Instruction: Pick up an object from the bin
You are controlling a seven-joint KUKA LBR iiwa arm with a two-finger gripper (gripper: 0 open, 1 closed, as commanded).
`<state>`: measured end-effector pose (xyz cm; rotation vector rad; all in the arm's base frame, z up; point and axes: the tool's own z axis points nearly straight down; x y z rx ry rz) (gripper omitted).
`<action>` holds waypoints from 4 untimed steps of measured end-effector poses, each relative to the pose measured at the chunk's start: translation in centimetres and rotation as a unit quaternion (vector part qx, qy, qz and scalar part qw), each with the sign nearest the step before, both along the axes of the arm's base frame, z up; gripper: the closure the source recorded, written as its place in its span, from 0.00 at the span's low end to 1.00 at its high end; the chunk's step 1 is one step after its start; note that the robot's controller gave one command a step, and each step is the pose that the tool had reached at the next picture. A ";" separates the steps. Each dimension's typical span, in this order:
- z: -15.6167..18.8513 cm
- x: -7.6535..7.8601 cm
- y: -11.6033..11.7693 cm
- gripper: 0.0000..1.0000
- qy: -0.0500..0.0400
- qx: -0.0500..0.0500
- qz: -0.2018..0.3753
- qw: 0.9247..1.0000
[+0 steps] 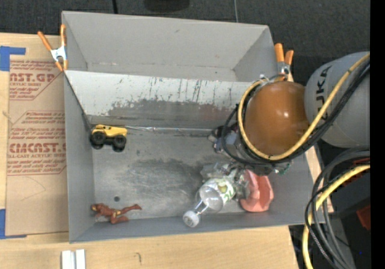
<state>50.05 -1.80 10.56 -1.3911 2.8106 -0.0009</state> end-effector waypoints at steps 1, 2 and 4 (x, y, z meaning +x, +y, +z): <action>0.7 0.0 0.0 1.00 0.000 0.000 0.000 1.000; 1.1 0.0 0.0 1.00 0.001 0.000 0.000 1.000; 3.6 -0.1 0.1 1.00 0.003 0.000 0.000 1.000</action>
Offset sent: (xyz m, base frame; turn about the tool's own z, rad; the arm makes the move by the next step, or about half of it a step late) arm -0.0001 0.0002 0.0077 0.0000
